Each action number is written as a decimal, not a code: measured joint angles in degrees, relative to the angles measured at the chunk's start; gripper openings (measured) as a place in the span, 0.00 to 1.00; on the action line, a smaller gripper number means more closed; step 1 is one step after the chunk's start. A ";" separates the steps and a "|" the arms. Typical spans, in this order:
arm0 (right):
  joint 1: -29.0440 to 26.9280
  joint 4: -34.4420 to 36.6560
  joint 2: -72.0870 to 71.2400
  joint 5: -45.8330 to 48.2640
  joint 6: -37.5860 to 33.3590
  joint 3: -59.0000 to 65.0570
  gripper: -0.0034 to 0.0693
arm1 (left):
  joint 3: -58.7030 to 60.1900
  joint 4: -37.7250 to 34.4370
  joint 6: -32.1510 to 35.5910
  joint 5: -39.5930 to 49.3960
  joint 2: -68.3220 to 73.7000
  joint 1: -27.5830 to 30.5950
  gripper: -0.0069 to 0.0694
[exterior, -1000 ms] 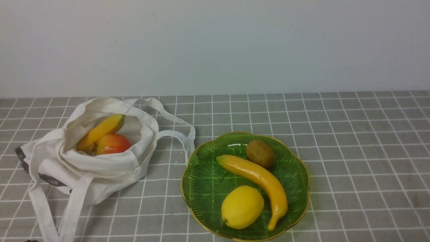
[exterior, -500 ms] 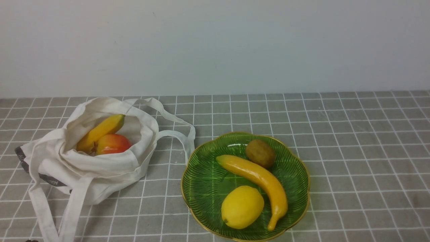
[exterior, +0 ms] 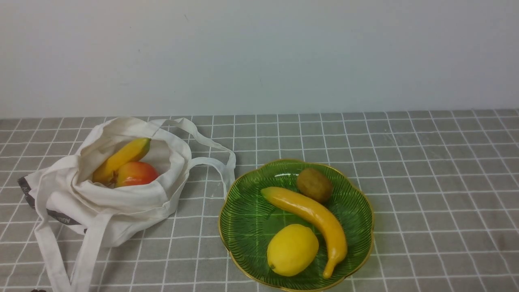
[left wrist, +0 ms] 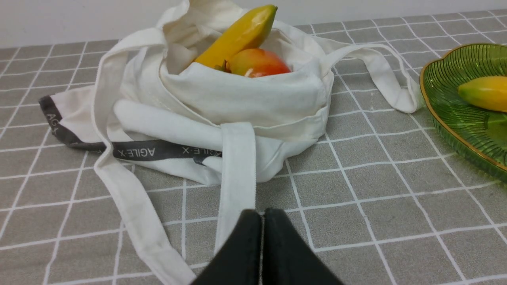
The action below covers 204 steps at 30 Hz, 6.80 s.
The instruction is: Take the fruit out of the bag on the grey coffee tablecloth and place them on the plate.
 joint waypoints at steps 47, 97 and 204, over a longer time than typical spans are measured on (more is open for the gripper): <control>0.00 0.00 0.00 0.00 0.00 0.00 0.03 | -53.64 -3.58 -2.18 36.89 59.36 0.02 0.08; 0.00 0.00 0.00 0.00 0.00 0.00 0.03 | -87.40 13.65 -4.73 21.12 113.75 -2.16 0.50; 0.00 0.00 0.00 0.00 0.00 0.00 0.03 | -64.64 -24.87 28.97 45.89 64.58 -1.83 0.08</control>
